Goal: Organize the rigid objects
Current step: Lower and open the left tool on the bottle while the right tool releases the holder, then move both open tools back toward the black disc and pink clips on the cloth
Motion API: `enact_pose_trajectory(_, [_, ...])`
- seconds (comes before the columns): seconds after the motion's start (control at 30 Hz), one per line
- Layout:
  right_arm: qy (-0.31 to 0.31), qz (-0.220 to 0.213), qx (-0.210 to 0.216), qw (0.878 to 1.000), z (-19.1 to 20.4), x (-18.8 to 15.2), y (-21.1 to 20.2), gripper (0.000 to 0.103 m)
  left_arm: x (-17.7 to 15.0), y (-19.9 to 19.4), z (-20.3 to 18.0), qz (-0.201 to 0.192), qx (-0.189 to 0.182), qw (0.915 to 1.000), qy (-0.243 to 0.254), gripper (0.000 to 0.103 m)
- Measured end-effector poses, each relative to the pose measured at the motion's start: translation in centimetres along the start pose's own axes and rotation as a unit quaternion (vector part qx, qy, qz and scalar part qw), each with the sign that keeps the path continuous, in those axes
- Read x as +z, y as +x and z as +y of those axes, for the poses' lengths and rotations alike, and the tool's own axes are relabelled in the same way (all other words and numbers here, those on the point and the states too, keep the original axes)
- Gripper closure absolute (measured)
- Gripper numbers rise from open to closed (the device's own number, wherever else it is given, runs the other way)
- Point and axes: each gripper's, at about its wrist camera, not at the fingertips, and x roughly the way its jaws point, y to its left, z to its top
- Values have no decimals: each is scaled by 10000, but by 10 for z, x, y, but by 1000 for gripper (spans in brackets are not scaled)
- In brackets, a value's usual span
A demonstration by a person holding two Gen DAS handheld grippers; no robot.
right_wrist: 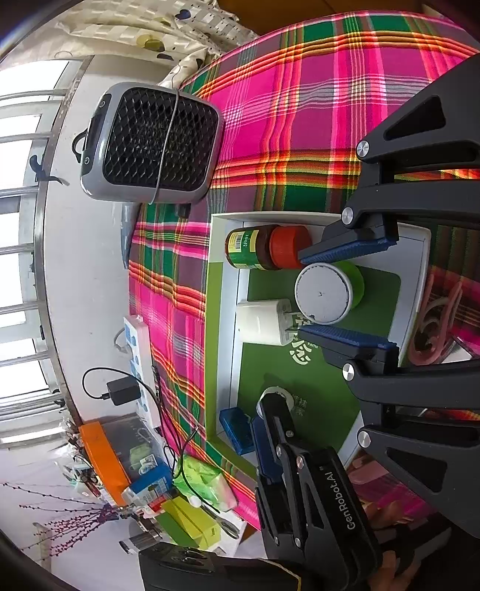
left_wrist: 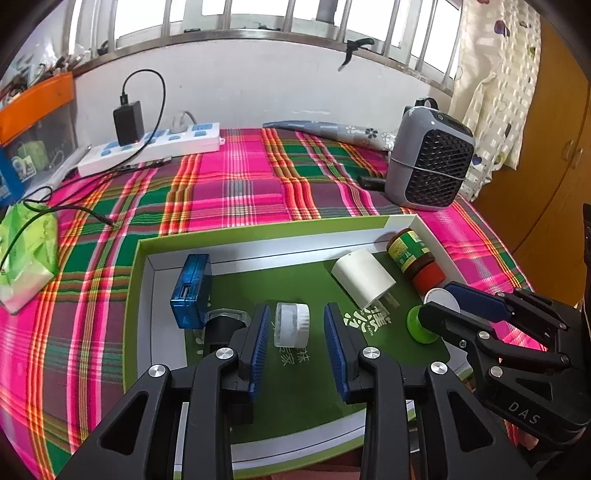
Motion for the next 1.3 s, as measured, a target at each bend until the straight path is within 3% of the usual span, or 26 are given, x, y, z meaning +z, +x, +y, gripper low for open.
enact_pose_trajectory(1.3, [25, -394, 3, 9992, 18, -21, -50, 63, -33, -70, -14, -484, 42, 9987, 140, 73])
